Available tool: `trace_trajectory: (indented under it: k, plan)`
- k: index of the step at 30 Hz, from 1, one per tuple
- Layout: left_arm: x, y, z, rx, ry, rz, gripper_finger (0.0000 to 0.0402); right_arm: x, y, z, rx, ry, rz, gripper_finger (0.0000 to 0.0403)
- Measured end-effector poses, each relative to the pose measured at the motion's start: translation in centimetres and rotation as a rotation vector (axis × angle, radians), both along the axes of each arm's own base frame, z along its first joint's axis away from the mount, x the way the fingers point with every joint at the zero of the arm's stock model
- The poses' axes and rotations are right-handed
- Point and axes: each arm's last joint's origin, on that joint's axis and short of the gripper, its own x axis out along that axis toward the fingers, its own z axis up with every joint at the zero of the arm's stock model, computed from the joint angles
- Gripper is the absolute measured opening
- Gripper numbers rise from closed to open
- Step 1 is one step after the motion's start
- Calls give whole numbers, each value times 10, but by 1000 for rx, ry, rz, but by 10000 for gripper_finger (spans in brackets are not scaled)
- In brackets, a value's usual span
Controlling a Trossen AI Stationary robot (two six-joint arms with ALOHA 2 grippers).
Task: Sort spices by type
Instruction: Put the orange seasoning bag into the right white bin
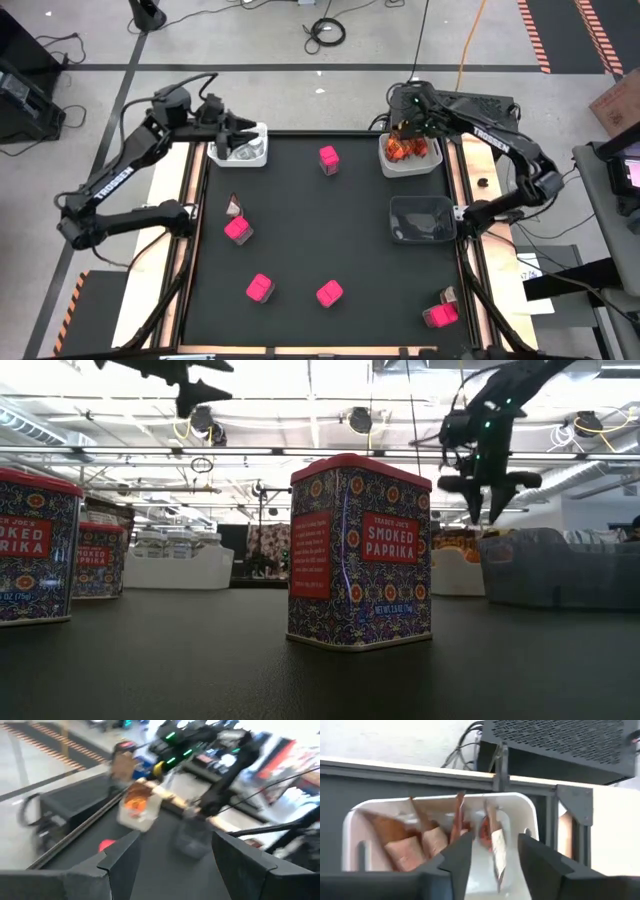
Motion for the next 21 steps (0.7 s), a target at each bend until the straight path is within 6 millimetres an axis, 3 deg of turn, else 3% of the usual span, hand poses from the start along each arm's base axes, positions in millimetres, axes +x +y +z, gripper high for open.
trace_trajectory:
  k: [8,15,21]
  plan:
    - [-1,-7,-10,28,107,-38,247,16,37,35,-87,-233,110,194]
    - [-2,-15,-23,-36,219,-93,247,53,84,52,-104,-437,288,184]
    - [-5,-32,-40,-198,390,-138,247,84,132,62,-69,-582,553,175]
